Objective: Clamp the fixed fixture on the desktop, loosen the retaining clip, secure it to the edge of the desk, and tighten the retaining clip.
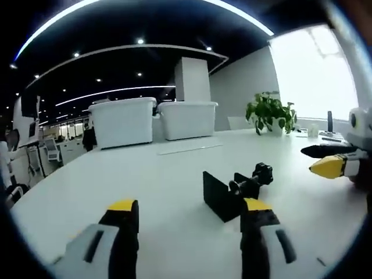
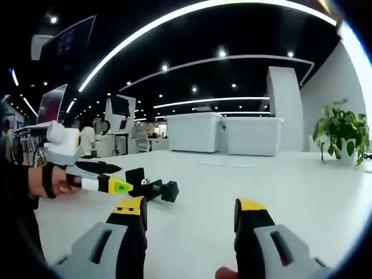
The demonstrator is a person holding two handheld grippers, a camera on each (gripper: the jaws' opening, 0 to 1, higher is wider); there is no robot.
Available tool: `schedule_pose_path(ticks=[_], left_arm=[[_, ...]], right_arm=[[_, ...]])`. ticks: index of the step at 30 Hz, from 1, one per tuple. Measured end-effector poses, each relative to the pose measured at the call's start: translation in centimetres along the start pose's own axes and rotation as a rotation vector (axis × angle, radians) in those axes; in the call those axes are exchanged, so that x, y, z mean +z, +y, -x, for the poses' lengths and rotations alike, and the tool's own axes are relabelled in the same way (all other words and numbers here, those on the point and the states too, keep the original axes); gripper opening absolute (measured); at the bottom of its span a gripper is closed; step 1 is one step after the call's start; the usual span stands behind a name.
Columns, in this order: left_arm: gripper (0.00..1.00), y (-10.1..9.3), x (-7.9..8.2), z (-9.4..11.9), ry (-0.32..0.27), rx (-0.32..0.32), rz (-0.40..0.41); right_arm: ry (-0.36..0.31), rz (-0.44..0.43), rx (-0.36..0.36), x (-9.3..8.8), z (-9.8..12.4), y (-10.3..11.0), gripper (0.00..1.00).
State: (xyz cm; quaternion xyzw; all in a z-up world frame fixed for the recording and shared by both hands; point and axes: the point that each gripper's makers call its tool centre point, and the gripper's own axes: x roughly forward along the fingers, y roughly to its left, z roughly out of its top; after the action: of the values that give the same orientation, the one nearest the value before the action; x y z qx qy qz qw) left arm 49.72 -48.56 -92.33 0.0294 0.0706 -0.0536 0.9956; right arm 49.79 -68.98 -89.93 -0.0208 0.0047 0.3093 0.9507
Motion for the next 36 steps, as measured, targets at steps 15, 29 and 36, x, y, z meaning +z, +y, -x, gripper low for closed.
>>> schedule_pose_path(ticks=[15,29,36], left_arm=[[0.69,0.9,0.0,-1.6,0.011,0.04,0.006],[0.56,1.0,-0.3,-2.6,0.034,0.029,0.044],[0.39,0.5,0.3,-4.0,0.012,-0.007,0.031]], right_arm=[[-0.012,-0.023,0.007,0.2,0.2,0.0,0.6],[-0.001,-0.031,0.008,0.0,0.2,0.0,0.61],[-0.012,-0.05,0.013,0.2,0.3,0.0,0.61]])
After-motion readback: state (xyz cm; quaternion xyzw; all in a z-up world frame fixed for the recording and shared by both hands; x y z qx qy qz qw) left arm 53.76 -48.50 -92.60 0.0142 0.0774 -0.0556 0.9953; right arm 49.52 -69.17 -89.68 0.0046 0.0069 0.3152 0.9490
